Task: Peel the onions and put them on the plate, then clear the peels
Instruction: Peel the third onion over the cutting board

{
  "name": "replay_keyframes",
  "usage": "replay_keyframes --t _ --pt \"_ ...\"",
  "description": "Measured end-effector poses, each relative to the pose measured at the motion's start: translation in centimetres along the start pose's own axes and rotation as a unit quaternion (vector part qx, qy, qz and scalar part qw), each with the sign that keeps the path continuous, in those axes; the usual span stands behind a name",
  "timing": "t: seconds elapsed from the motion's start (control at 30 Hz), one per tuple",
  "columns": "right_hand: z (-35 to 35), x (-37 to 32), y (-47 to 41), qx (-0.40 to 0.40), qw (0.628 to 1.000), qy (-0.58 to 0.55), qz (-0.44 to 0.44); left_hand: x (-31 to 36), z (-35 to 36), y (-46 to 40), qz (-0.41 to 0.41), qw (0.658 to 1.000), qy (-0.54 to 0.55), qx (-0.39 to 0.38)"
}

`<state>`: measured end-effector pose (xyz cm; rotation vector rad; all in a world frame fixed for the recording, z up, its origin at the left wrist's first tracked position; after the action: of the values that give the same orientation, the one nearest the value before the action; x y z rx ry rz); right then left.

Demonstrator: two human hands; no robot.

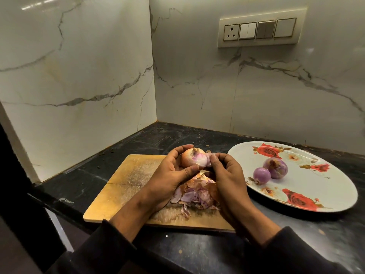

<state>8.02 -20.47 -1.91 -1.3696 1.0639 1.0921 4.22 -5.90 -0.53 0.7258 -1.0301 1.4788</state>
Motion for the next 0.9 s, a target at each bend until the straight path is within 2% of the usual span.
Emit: replay_keyframes --t 0.23,0.47,0.67,0.9 --pt "-0.21 -0.23 0.23 0.055 0.995 0.075 -0.029 -0.19 0.05 0.07 -0.009 0.999 -0.034 0.001" --pt "-0.65 -0.70 0.36 0.096 0.985 0.129 -0.060 -0.07 0.26 0.12 -0.023 1.000 0.011 -0.007" --pt "-0.53 -0.25 0.23 0.086 0.992 0.086 -0.034 -0.11 0.34 0.06 -0.039 0.997 0.067 -0.009" --pt "-0.18 -0.41 0.27 0.050 0.998 0.016 -0.021 -0.10 0.29 0.08 -0.036 0.998 0.055 -0.002"
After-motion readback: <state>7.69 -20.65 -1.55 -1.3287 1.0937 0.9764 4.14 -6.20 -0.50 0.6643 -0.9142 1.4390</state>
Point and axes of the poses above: each hand's wrist, its own y-axis away from the middle knuckle, its own z-axis out of the palm, x = y × z, the point moved 3 cm from there along -y, towards the middle knuckle, and after that the axes turned 12 degrees about y, right-handed, at the moved point
